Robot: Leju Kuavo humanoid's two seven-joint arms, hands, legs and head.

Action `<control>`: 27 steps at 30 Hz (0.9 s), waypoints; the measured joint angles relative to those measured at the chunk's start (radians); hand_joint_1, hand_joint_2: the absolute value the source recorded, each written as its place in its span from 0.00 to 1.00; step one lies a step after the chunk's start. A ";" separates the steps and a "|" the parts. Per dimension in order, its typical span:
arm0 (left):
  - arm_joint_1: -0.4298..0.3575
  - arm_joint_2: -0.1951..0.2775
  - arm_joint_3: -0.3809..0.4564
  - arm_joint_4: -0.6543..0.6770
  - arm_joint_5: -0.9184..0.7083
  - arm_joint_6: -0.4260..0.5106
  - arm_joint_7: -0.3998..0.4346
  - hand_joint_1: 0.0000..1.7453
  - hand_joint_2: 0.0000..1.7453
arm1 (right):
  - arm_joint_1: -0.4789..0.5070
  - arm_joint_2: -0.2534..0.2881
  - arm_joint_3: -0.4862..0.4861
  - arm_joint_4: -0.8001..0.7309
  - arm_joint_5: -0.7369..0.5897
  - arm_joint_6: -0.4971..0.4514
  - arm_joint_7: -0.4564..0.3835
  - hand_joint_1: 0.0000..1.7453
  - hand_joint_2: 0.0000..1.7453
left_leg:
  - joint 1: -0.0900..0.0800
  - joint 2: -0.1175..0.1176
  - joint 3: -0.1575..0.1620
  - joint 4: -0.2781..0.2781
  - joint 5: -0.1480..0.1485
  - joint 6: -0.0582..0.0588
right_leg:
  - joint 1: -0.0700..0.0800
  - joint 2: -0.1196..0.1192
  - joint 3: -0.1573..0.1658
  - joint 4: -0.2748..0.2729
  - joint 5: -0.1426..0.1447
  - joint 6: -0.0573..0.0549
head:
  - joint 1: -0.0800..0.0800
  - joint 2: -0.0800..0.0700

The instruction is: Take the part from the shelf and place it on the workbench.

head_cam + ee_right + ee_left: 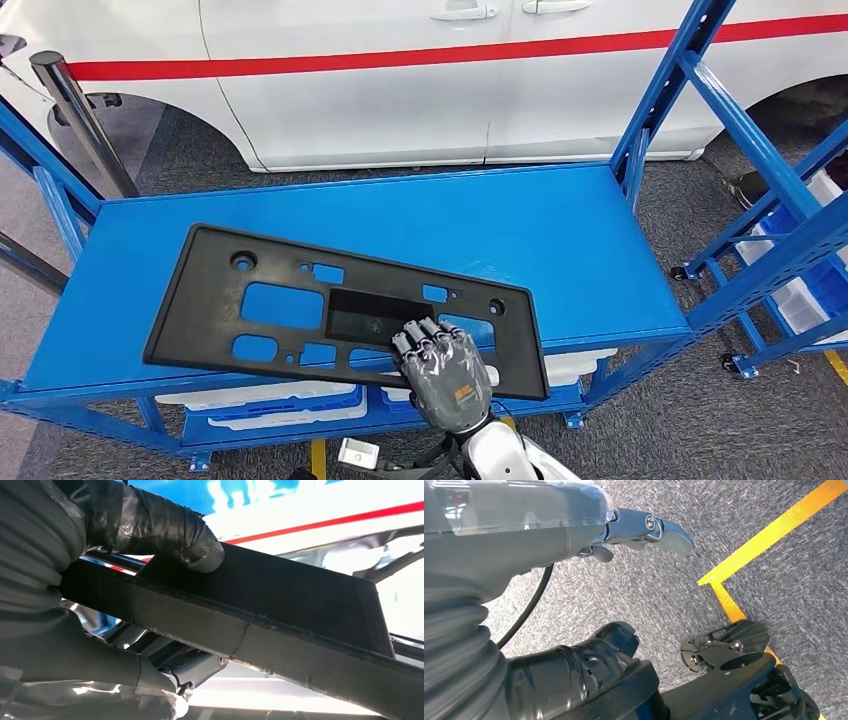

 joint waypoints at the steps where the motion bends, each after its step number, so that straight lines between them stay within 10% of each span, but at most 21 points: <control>1: 0.000 0.000 0.000 0.000 0.000 0.000 0.000 0.00 1.00 | -0.002 -0.001 0.000 -0.001 0.000 0.000 0.001 1.00 1.00 | 0.000 0.000 0.000 0.000 0.000 0.000 | 0.000 0.000 0.000 0.000 0.000 0.000 | 0.000 0.000; 9: -0.001 0.000 0.000 0.000 -0.002 0.025 0.001 0.00 1.00 | -0.088 -0.080 0.040 -0.036 0.001 0.013 0.126 1.00 1.00 | 0.000 0.000 0.000 0.000 0.000 0.000 | 0.000 0.000 0.000 0.000 0.000 0.000 | 0.000 0.000; 27: -0.004 0.000 -0.002 0.000 -0.019 0.060 0.024 0.00 1.00 | -0.112 -0.108 0.049 -0.056 0.001 0.014 0.131 1.00 1.00 | -0.007 0.000 -0.002 0.005 -0.004 0.011 | -0.007 0.000 0.001 -0.003 0.002 0.008 | 0.000 0.000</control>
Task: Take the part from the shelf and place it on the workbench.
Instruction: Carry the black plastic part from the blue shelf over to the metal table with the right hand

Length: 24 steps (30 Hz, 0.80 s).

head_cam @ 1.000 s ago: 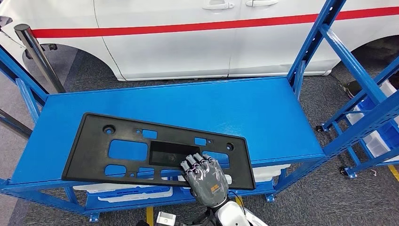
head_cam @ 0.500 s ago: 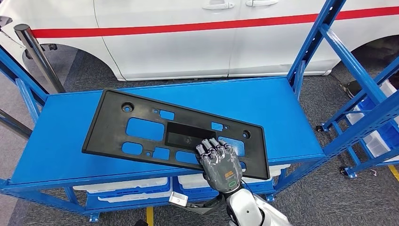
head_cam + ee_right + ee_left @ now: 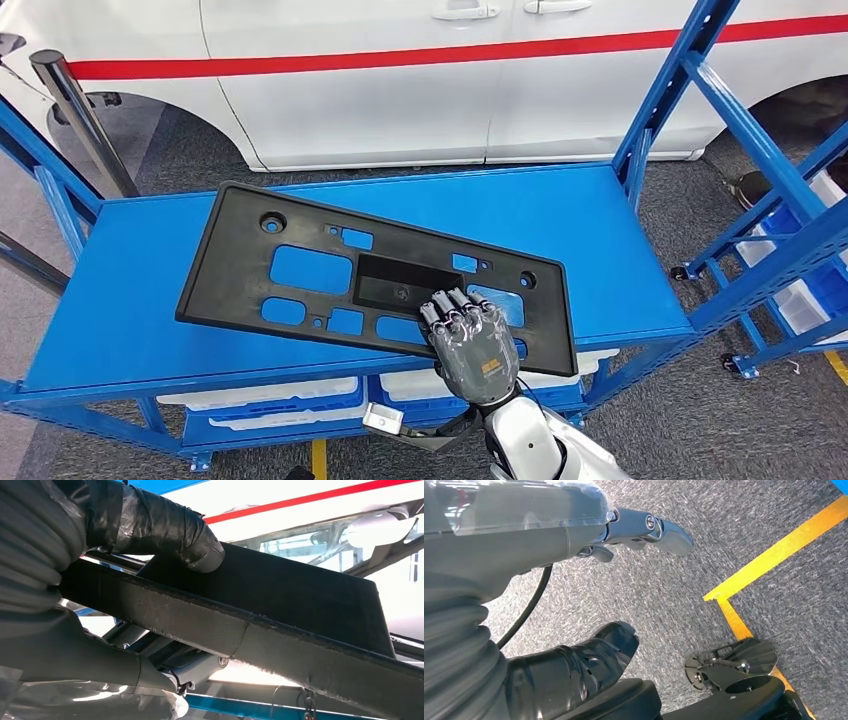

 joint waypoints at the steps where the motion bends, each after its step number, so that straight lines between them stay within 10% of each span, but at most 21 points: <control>1: 0.000 0.000 0.000 0.000 0.000 -0.002 -0.003 0.00 1.00 | 0.000 0.000 0.000 -0.001 0.000 0.000 -0.003 1.00 1.00 | 0.003 0.000 0.003 -0.007 0.003 0.004 | 0.001 0.000 0.001 -0.001 0.000 0.003 | 0.000 0.000; 4: -0.002 -0.002 0.000 0.000 0.001 -0.007 -0.011 0.00 1.00 | -0.002 0.000 0.000 -0.005 0.000 0.001 -0.007 1.00 1.00 | 0.013 0.004 0.018 -0.032 0.014 0.017 | 0.000 -0.001 -0.024 0.058 -0.038 0.015 | 0.001 0.000; 8: -0.002 -0.003 0.000 0.000 0.001 -0.007 -0.013 0.00 1.00 | -0.003 -0.002 0.000 -0.005 0.000 0.003 -0.008 1.00 1.00 | 0.015 0.005 0.020 -0.033 0.012 0.019 | -0.014 -0.001 -0.135 0.269 -0.115 0.030 | 0.001 0.000; 13: -0.003 -0.005 0.000 0.000 0.001 -0.008 -0.013 0.00 1.00 | -0.005 -0.003 0.000 -0.005 0.000 0.003 -0.008 1.00 1.00 | 0.019 0.000 0.019 -0.008 -0.007 -0.008 | -0.025 -0.002 -0.036 0.037 0.011 0.037 | 0.002 0.000; 18: -0.003 -0.005 0.000 0.000 0.001 -0.008 -0.014 0.00 1.00 | -0.007 -0.003 0.000 -0.006 0.000 0.003 -0.008 1.00 1.00 | 0.023 0.001 0.010 0.013 -0.025 -0.034 | -0.019 0.003 -0.029 0.016 0.013 0.002 | 0.001 0.000; 22: -0.003 -0.005 0.000 0.000 0.002 -0.006 -0.014 0.00 1.00 | -0.008 -0.003 0.000 -0.007 0.000 0.005 -0.007 1.00 1.00 | 0.025 0.003 -0.094 0.235 -0.131 -0.042 | -0.014 -0.001 -0.024 0.013 0.013 -0.015 | 0.001 0.000; 24: -0.001 -0.005 0.000 0.000 0.002 -0.006 -0.012 0.00 1.00 | -0.007 -0.004 0.000 -0.007 0.000 0.006 -0.006 1.00 1.00 | 0.024 0.003 -0.119 0.277 -0.124 -0.039 | -0.010 -0.001 -0.022 0.014 0.010 -0.017 | 0.000 0.000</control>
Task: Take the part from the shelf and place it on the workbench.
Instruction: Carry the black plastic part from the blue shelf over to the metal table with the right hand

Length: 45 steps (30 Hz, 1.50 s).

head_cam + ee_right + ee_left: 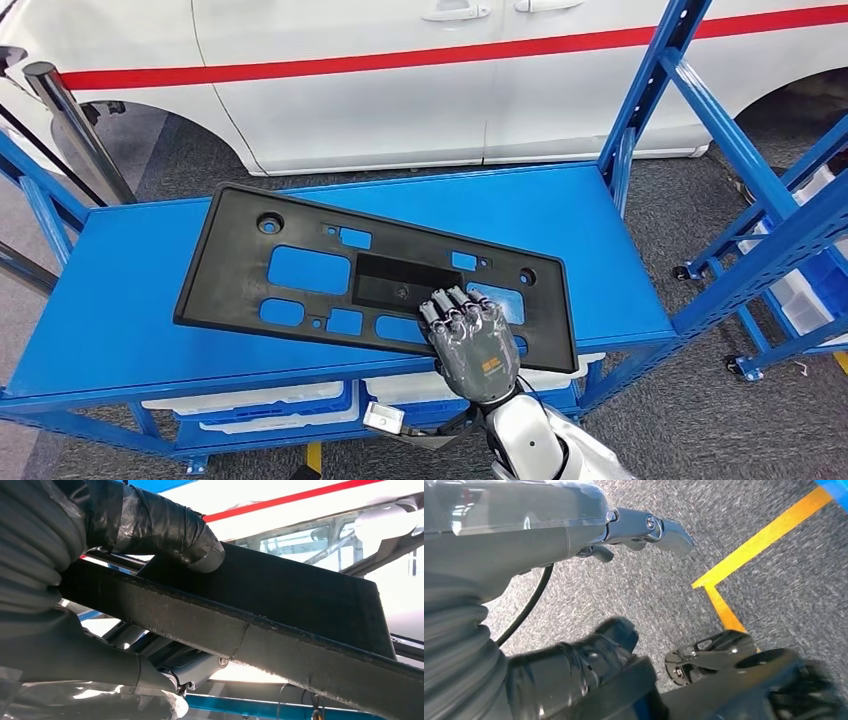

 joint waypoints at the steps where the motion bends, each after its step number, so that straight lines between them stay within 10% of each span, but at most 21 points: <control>1: 0.000 0.000 0.000 0.000 0.000 0.000 0.000 0.00 1.00 | 0.000 0.000 0.000 0.000 0.000 0.000 0.000 1.00 1.00 | 0.000 0.000 0.016 -0.038 0.031 0.004 | 0.002 0.001 0.003 0.000 -0.002 -0.001 | 0.000 0.000; 5: -0.002 0.001 0.000 0.000 0.001 -0.003 -0.001 0.00 1.00 | -0.002 0.000 0.000 0.000 0.000 0.001 0.001 1.00 1.00 | -0.012 -0.001 0.120 -0.262 0.123 0.025 | 0.006 0.003 0.008 0.002 -0.008 0.008 | 0.000 0.000; 9: 0.000 0.000 0.000 0.000 0.001 -0.003 -0.002 0.00 1.00 | -0.003 0.000 0.000 0.000 0.000 0.001 0.002 1.00 1.00 | -0.011 0.000 0.128 -0.286 0.125 0.036 | 0.003 0.002 0.002 0.009 -0.017 0.028 | 0.001 0.000; 13: -0.002 -0.001 0.000 0.000 0.001 -0.003 -0.002 0.00 1.00 | -0.004 -0.001 0.000 0.000 0.000 0.003 0.004 1.00 1.00 | -0.008 0.002 0.134 -0.295 0.128 0.052 | 0.000 0.001 -0.097 0.215 -0.116 0.041 | 0.002 0.000; 15: 0.000 0.000 0.000 0.000 0.001 -0.003 -0.002 0.00 1.00 | 0.000 -0.003 0.000 0.000 0.000 0.005 0.004 1.00 1.00 | -0.008 0.001 0.134 -0.293 0.126 0.052 | -0.002 0.001 -0.131 0.271 -0.117 0.044 | 0.002 0.000; 20: 0.001 -0.001 0.000 0.000 0.001 -0.003 -0.002 0.00 1.00 | -0.002 -0.004 0.000 0.000 0.000 0.008 0.004 1.00 1.00 | -0.013 -0.002 0.134 -0.280 0.116 0.038 | 0.001 -0.001 -0.019 0.018 0.008 0.034 | 0.002 0.000; 25: 0.000 -0.001 0.000 0.000 0.001 -0.002 -0.003 0.00 1.00 | -0.004 -0.005 0.000 0.000 0.000 0.008 0.004 1.00 1.00 | -0.011 0.000 0.119 -0.249 0.091 0.012 | 0.000 0.000 -0.011 -0.006 0.016 0.008 | 0.001 0.000; 30: 0.002 -0.001 0.000 0.000 0.000 -0.002 -0.004 0.00 1.00 | -0.005 -0.005 0.000 0.002 0.000 0.009 0.014 1.00 1.00 | -0.007 0.000 0.014 -0.019 -0.007 -0.001 | 0.000 -0.003 -0.009 -0.009 0.016 -0.002 | 0.000 0.000; 34: 0.001 -0.001 0.000 0.000 -0.001 -0.003 -0.004 0.00 1.00 | -0.012 -0.007 0.000 0.006 0.000 0.010 0.030 1.00 1.00 | -0.007 0.000 0.104 -0.209 0.097 0.005 | 0.001 -0.001 -0.006 -0.005 0.012 0.004 | 0.000 0.000; 39: 0.002 0.000 0.000 0.000 -0.001 -0.003 0.000 0.00 1.00 | -0.015 -0.007 0.000 0.006 0.000 0.009 0.034 1.00 1.00 | -0.011 -0.002 0.135 -0.283 0.117 0.028 | 0.003 0.000 -0.010 -0.001 0.010 0.029 | 0.000 0.000; 45: 0.001 0.000 0.000 0.000 -0.004 0.001 0.005 0.00 1.00 | -0.011 -0.008 0.000 0.010 0.000 0.009 0.031 1.00 1.00 | -0.010 0.001 0.136 -0.290 0.125 0.049 | 0.000 -0.002 -0.126 0.259 -0.117 0.043 | 0.001 0.000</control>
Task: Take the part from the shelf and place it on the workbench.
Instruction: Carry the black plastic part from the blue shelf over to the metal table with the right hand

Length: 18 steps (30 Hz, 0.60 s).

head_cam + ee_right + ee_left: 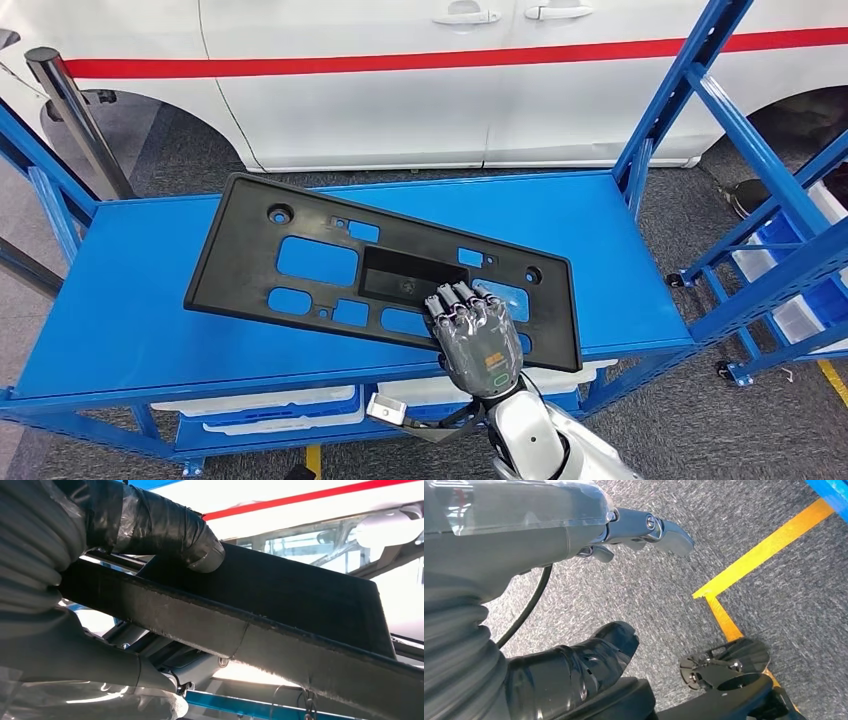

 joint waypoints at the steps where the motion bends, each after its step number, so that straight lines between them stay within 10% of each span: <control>1: 0.000 0.000 0.000 0.000 0.000 0.000 0.000 0.00 1.00 | 0.002 0.000 0.000 0.001 0.000 0.000 -0.001 1.00 1.00 | 0.000 0.000 0.000 0.001 0.000 0.000 | 0.000 0.000 0.004 -0.006 0.014 -0.001 | 0.000 0.000; 6: -0.001 -0.001 0.000 0.000 -0.001 0.001 0.002 0.00 1.00 | 0.002 0.000 0.000 0.002 0.000 0.000 -0.006 1.00 1.00 | -0.005 -0.002 -0.005 0.009 0.000 -0.010 | 0.007 0.001 0.128 -0.258 0.120 -0.016 | 0.000 0.000; 10: -0.001 -0.001 0.000 0.000 -0.002 0.002 0.003 0.00 1.00 | 0.002 0.000 -0.001 0.002 0.000 0.000 -0.011 1.00 1.00 | -0.006 -0.002 -0.014 0.022 -0.011 -0.030 | 0.003 0.001 0.125 -0.272 0.132 -0.034 | -0.001 0.000; 15: 0.000 -0.001 -0.001 0.000 -0.006 0.003 0.004 0.00 1.00 | 0.005 0.001 -0.001 0.004 0.000 0.000 -0.019 1.00 1.00 | 0.001 -0.001 -0.106 0.275 -0.158 -0.050 | 0.000 -0.006 0.110 -0.273 0.148 -0.047 | -0.002 0.000; 18: 0.000 0.000 -0.001 0.000 -0.008 0.005 0.006 0.00 1.00 | 0.008 0.002 -0.001 0.006 0.000 0.000 -0.025 1.00 1.00 | 0.003 -0.001 -0.036 0.182 -0.103 -0.051 | 0.000 -0.006 0.100 -0.265 0.153 -0.043 | -0.002 0.000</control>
